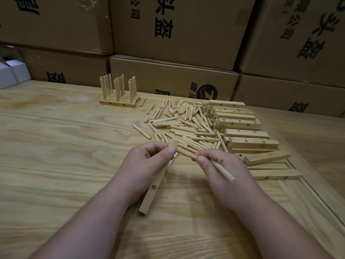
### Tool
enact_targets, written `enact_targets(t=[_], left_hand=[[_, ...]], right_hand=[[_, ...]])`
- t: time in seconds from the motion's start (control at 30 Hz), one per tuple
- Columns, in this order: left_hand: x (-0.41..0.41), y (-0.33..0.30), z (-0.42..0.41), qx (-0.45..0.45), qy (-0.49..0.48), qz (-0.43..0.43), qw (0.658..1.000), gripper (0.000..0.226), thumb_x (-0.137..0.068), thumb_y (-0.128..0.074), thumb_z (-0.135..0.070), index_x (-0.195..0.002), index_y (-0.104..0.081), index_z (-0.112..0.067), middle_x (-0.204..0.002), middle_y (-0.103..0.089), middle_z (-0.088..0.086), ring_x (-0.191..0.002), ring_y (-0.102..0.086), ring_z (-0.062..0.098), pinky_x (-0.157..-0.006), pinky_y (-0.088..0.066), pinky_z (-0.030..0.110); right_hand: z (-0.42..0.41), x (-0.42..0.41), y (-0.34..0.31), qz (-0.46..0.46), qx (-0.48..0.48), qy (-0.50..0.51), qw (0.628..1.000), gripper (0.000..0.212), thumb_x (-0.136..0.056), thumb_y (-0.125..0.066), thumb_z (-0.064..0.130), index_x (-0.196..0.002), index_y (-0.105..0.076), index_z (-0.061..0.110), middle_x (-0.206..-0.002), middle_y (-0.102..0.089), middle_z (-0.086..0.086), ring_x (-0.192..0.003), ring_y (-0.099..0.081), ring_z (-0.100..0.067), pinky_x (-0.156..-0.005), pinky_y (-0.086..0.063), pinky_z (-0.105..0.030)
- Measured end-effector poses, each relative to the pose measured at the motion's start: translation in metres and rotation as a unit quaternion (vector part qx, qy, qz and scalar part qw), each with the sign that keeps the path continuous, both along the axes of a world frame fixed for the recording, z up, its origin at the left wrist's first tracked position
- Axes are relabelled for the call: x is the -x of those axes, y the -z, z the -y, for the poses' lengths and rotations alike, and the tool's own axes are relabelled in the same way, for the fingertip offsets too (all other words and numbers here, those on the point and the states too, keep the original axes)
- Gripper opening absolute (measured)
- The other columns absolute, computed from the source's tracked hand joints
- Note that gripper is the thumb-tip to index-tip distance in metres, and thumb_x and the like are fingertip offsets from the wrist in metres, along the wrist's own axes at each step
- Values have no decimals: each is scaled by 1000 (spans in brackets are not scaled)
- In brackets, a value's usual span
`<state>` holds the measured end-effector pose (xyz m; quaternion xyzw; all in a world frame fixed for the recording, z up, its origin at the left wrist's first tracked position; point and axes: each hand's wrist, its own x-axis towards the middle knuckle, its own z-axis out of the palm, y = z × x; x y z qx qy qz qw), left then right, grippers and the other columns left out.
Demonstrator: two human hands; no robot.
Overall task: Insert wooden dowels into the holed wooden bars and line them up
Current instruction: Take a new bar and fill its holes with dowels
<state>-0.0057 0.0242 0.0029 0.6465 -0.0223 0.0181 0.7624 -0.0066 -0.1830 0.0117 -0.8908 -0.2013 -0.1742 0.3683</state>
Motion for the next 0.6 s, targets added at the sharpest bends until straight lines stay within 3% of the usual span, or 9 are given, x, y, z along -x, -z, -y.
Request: enact_targets(t=[0.17,0.27,0.47,0.6], left_hand=[[1,-2,2,-7,2,0,1000,29,-68,-76,-48,-90,-79,-29,-78,-74,-3,-65,-65,5,-58,-52,18],[1,-2,3,-25,-29,-12,999,14,-86,-71,-42,-87,-79,-30,-78,-75,-1,-62,-65,7,-55,-52,19],[-2,-4,2,-9,-65,-35,997,22,-97,-64,-36,-81,-78,-30,-75,-74,0,-57,-64,7,-51,-50,18],[-3,-2,3,-13,-61,-35,997,20,-96,-64,-40,-83,-77,-32,-74,-74,1,-59,-64,6,-53,-51,19]], right_hand=[[1,1,1,1,-12,-9,1000,25,-93,-53,46,-109,-70,37,-96,-65,36,-93,-61,12,-76,-42,-2],[0,1,1,14,-2,-5,1000,25,-96,-54,42,-114,-71,36,-93,-66,28,-89,-62,6,-75,-42,-3],[3,-1,-1,54,4,38,998,25,-98,-58,33,-120,-69,33,-97,-66,24,-101,-59,7,-85,-40,-3],[2,1,-5,48,15,52,997,21,-97,-59,32,-113,-72,31,-95,-62,27,-95,-60,2,-82,-40,-3]])
